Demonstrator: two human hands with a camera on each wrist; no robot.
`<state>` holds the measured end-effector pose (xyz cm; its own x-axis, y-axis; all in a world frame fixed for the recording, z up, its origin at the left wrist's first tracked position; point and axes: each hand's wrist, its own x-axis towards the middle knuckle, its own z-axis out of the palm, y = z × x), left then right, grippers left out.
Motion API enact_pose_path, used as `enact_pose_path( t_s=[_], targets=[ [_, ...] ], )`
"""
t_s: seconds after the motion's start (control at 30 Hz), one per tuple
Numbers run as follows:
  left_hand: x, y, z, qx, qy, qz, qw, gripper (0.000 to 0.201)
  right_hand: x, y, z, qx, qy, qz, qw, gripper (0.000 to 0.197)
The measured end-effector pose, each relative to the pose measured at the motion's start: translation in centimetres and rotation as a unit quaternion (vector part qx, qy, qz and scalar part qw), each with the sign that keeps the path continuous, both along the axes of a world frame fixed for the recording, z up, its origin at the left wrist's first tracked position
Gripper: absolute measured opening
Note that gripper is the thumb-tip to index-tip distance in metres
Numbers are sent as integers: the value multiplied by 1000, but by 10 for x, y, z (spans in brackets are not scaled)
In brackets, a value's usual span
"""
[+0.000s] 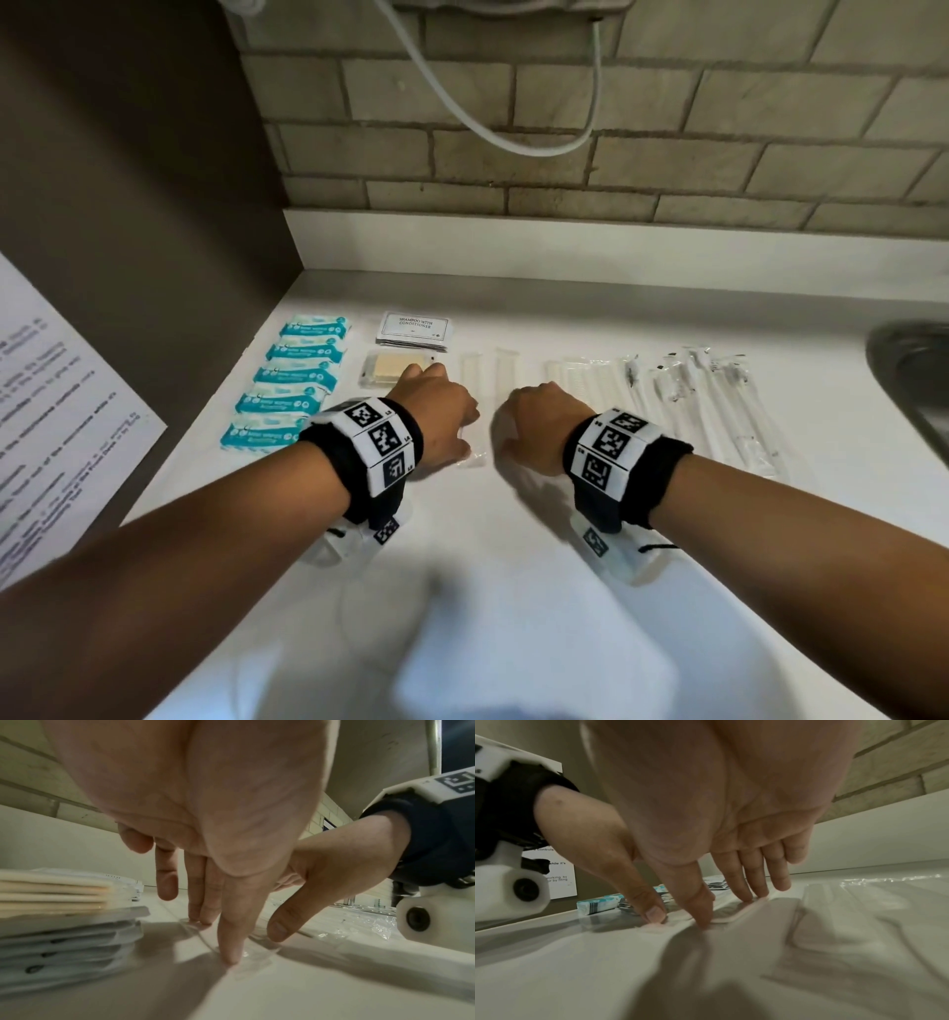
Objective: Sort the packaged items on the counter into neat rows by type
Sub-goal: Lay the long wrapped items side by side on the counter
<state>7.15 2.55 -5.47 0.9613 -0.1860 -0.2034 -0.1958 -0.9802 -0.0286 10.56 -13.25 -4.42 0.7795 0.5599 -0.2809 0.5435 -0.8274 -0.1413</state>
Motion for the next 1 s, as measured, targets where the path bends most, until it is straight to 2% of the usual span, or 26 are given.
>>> enact_pose_path(
  t_s=[0.13, 0.27, 0.37, 0.47, 0.63, 1.0],
  targets=[
    [1, -1, 2, -1, -3, 0, 1000, 19, 1, 1, 0, 10, 2, -8, 1000, 35],
    [6, 3, -3, -14, 7, 25, 1000, 17, 3, 0, 3, 34, -44, -10, 998, 38],
    [6, 3, -6, -30, -6, 43, 999, 25, 7, -1, 3, -4, -37, 7, 999, 41],
    [3, -2, -3, -20, -31, 27, 999, 32, 7, -2, 1, -42, -13, 25, 999, 43],
    [-2, -7, 0, 29, 6, 16, 999, 25, 4, -3, -3, -56, -18, 38, 998, 45],
    [-1, -4, -2, 51, 6, 11, 999, 30, 1, -3, -2, -9, -1, 26, 1000, 38]
  ],
)
